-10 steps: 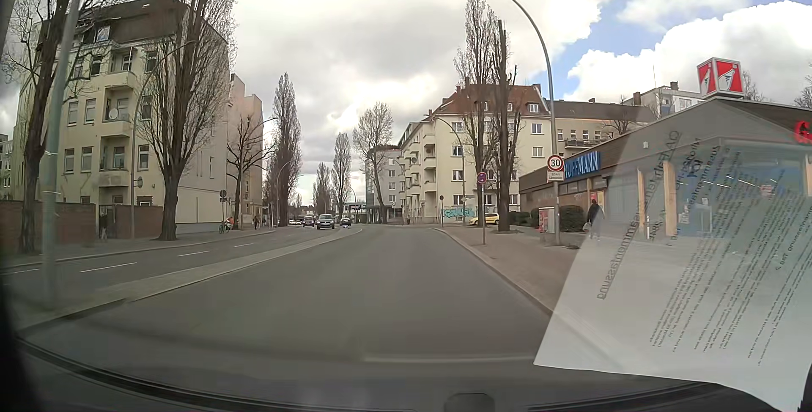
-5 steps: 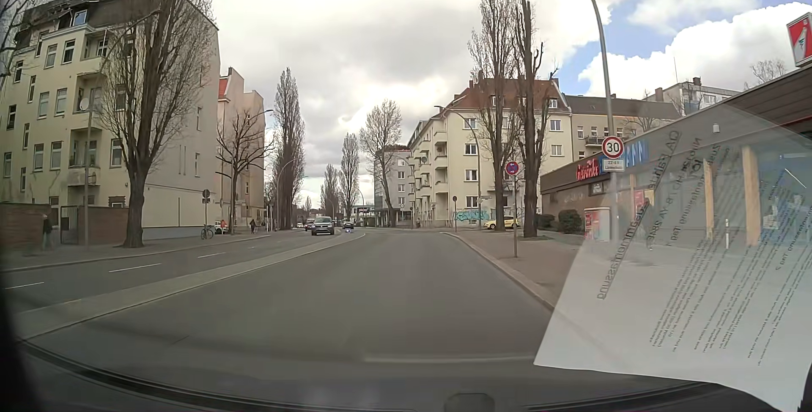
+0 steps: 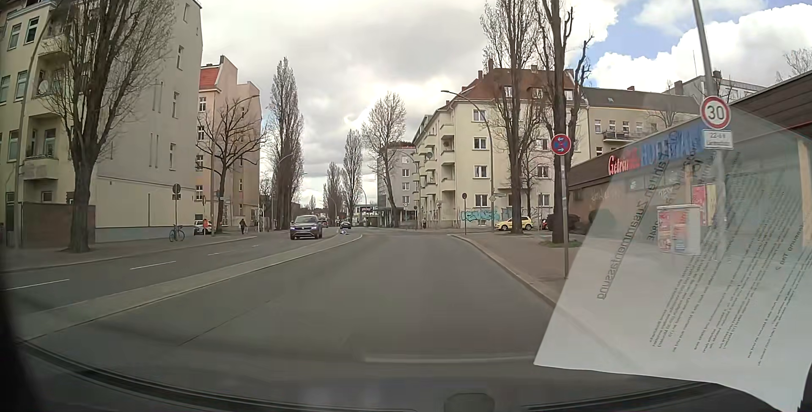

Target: Follow the waypoints while adhering to traffic rules and regulations

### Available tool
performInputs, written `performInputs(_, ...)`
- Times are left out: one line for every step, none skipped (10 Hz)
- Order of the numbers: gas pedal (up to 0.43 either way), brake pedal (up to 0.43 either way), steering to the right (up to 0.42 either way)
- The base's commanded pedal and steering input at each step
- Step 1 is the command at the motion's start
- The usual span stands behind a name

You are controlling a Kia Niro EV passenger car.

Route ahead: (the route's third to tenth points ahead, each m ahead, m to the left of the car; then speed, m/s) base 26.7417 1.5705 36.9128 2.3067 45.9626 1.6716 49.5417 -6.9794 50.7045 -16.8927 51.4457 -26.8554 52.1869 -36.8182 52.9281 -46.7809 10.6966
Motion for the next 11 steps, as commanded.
performInputs(0.008, 0.037, -0.004)
performInputs(0.000, 0.037, -0.004)
performInputs(0.000, 0.030, -0.001)
performInputs(0.000, 0.030, 0.000)
performInputs(0.000, 0.030, 0.000)
performInputs(0.000, 0.030, 0.000)
performInputs(0.000, 0.030, 0.000)
performInputs(0.000, 0.037, 0.000)
performInputs(0.000, 0.043, 0.000)
performInputs(0.000, 0.049, 0.000)
performInputs(0.000, 0.061, 0.001)
